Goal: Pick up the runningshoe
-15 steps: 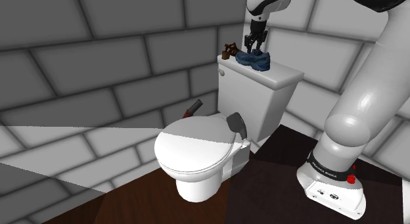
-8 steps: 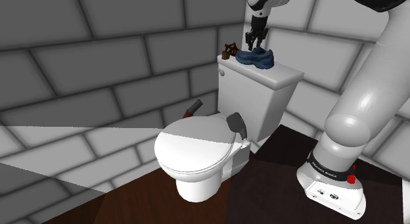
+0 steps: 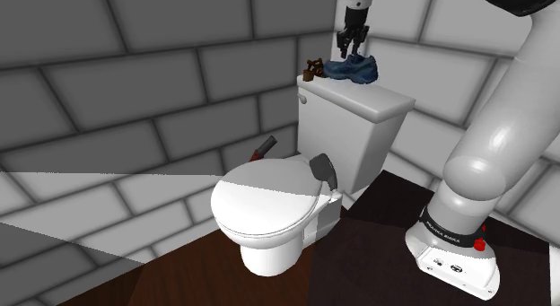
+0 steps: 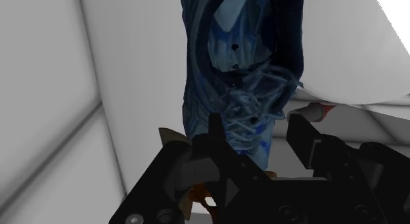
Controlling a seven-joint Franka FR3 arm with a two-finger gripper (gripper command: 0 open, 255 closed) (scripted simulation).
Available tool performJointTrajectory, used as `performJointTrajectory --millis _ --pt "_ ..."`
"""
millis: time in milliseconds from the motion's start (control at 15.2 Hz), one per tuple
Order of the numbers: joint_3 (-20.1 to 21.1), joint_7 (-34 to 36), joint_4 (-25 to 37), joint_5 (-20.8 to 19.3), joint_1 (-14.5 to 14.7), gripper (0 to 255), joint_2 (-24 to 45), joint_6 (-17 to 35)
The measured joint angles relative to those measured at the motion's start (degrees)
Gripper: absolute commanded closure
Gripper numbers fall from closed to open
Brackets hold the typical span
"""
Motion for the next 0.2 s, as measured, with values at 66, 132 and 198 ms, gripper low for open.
performJointTrajectory --millis 66,132,198 --pt "-0.07 -0.24 1.1 0.16 -0.05 255 0.32 -0.77" --pt "-0.07 -0.31 1.89 0.18 -0.05 255 0.31 -1.58" --pt "-0.07 -0.37 2.39 0.21 -0.05 255 0.33 -2.05"
